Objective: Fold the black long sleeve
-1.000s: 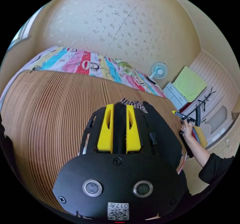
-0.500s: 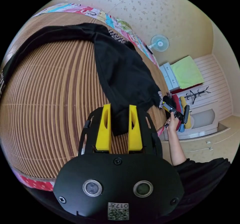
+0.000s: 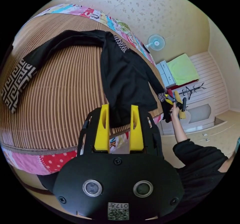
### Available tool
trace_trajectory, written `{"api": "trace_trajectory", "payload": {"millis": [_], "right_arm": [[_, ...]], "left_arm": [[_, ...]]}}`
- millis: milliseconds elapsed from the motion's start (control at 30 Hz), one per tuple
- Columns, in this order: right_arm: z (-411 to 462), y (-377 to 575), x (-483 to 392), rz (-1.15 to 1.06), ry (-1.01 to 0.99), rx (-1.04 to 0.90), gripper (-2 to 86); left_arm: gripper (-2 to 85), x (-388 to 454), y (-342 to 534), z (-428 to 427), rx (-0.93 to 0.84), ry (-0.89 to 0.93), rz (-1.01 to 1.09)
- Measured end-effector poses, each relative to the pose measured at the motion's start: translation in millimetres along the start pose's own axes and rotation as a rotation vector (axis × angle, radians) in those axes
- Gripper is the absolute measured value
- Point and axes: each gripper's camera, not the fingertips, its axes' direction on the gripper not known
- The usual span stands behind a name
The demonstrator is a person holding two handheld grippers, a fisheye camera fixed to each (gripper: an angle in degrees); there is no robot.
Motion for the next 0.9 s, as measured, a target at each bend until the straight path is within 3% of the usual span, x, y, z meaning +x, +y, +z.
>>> {"api": "trace_trajectory", "payload": {"millis": [167,300,400,500,767,900], "right_arm": [[43.9,75.0,-71.6,-0.183,-0.194,-0.159,16.2],[36.9,85.9,-84.7,-0.164,-0.09,-0.098,13.1],[38.4,78.9,-92.5,-0.246,-0.22,-0.204,6.8],[47.7,80.9,-93.5,-0.296,-0.224,-0.358,3.8],[-50.3,161.3,-45.4,-0.211,-0.355,-0.357,2.5],[-65.7,200.0,-26.0,-0.168,-0.299,-0.354,2.3]], "left_arm": [[10.6,11.8,8.9,-5.2,-0.012,-0.034,-0.031],[5.0,16.6,-5.8,-3.1,-0.109,-0.089,-0.041],[4.3,21.7,-12.5,-15.6,-0.154,-0.105,-0.01],[4.0,27.3,-6.1,-30.9,-0.188,-0.104,0.028],[3.8,38.5,88.8,-101.8,-0.141,0.004,-0.027],[5.6,36.8,142.4,-113.4,-0.153,0.019,-0.11]]}}
